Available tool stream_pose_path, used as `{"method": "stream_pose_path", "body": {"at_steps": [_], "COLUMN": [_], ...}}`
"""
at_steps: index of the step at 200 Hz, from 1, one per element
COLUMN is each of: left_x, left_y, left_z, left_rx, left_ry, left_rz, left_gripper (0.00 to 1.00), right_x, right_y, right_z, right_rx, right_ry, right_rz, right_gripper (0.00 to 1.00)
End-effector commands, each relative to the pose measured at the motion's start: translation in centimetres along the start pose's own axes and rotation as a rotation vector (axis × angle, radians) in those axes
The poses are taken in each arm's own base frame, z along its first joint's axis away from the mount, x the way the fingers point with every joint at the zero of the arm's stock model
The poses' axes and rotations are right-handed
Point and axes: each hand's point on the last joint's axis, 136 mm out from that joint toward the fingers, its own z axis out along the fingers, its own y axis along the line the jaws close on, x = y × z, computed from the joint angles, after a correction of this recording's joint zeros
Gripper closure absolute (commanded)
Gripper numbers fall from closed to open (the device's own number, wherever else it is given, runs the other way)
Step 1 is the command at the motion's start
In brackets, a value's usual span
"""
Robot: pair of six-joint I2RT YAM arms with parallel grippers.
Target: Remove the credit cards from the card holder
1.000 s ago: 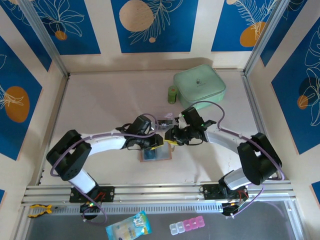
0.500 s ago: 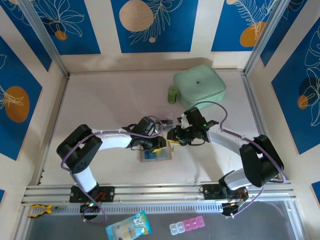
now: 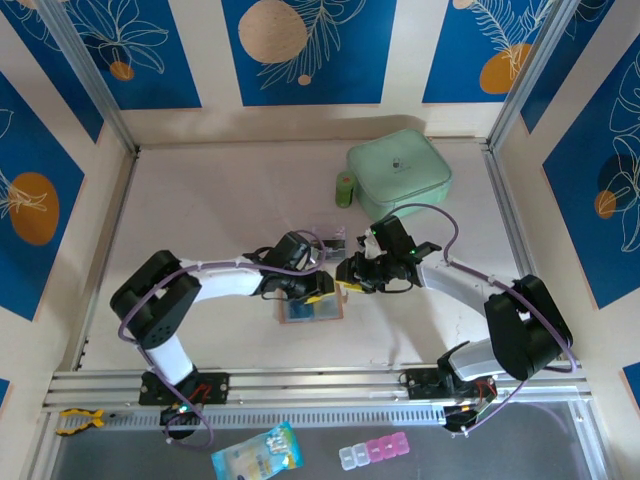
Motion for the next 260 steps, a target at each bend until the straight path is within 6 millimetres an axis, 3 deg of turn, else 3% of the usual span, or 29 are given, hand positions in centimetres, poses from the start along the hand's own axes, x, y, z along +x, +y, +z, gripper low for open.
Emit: {"method": "stream_pose_path", "body": {"at_steps": [1, 49, 125, 188, 260], "left_x": [0.0, 0.2, 0.4, 0.6, 0.9], "left_y": [-1.0, 0.9, 5.0, 7.2, 8.8], "left_z": [-1.5, -3.2, -5.8, -6.3, -6.2], "left_rx": [-0.008, -0.079, -0.145, -0.165, -0.199], "left_ry": [-0.032, -0.074, -0.127, -0.132, -0.121], "left_rz": [0.054, 0.058, -0.004, -0.04, -0.049], "left_gripper": [0.56, 0.6, 0.76, 0.89, 0.96], "right_x": [-0.1, 0.3, 1.2, 1.8, 2.4], "right_y": [0.5, 1.3, 2.7, 3.3, 3.6], "right_z": [-0.3, 0.4, 3.0, 5.2, 7.2], "right_rx": [-0.011, -0.023, -0.018, -0.009, 0.002], "right_ry": [0.005, 0.029, 0.093, 0.145, 0.188], "right_rz": [-0.016, -0.03, -0.064, -0.079, -0.084], "right_gripper": [0.61, 0.63, 0.69, 0.74, 0.75]}}
